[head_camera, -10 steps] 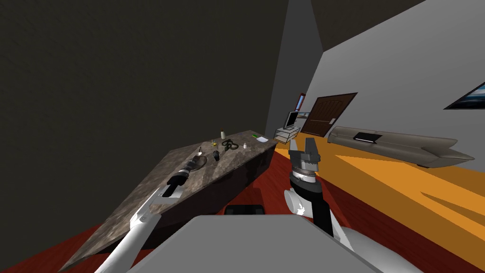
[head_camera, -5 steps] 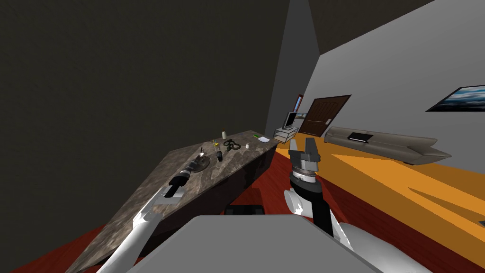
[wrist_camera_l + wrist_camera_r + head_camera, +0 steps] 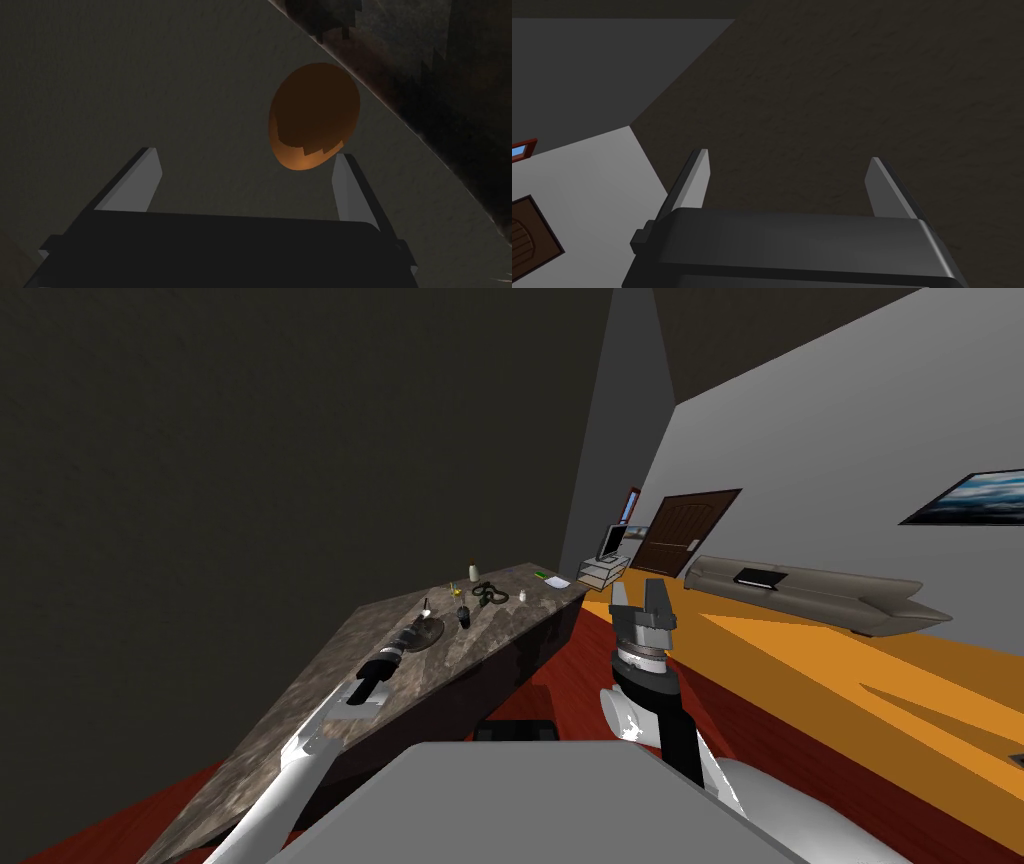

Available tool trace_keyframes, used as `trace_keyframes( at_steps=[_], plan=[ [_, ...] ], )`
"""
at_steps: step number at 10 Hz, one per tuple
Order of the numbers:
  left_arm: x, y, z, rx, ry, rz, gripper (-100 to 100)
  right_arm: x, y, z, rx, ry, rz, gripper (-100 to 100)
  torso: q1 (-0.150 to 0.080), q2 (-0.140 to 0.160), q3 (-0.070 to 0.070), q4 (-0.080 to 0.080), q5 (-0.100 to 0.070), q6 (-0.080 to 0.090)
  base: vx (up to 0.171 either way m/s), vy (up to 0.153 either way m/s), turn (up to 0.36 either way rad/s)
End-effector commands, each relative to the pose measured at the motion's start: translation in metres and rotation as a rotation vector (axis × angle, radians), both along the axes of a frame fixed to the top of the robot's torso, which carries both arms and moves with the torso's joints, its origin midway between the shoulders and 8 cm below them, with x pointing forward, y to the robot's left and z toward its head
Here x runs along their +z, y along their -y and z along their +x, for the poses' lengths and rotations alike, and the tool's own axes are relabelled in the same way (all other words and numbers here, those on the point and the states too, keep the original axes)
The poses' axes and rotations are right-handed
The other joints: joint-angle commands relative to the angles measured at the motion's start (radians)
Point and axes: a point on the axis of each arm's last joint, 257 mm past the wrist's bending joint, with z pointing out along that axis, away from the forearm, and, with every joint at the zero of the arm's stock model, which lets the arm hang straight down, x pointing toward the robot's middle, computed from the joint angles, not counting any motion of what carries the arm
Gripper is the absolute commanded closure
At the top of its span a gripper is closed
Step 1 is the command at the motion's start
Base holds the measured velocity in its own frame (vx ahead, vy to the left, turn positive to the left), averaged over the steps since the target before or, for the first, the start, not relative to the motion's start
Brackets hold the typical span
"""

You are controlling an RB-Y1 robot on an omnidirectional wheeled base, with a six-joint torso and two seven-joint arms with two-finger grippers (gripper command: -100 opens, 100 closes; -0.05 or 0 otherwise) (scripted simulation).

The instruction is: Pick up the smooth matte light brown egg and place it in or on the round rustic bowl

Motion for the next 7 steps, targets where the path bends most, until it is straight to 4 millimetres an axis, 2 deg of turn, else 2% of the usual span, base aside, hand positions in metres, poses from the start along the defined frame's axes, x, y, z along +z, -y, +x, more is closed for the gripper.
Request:
trace_keyframes(
  at_steps=[1,6,7],
  plan=[
    [0.010,-0.008,0.002,0.008,-0.001,0.000,-100,0.000,0.000,0.000,0.000,0.000,0.000,0,0.000,0.000,0.000,0.000,0.000,0.000,-0.021,-0.005,-0.052],
    [0.036,-0.024,0.008,0.028,-0.004,0.000,-100,0.000,0.000,0.000,0.000,0.000,0.000,0,-0.002,0.002,0.001,0.001,-0.001,0.000,-0.033,-0.018,-0.043],
    [0.047,-0.030,0.010,0.035,-0.005,0.000,-100,0.000,0.000,0.000,0.000,0.000,0.000,0,-0.002,0.002,0.001,0.001,-0.001,0.000,-0.041,-0.017,-0.064]
  ],
)
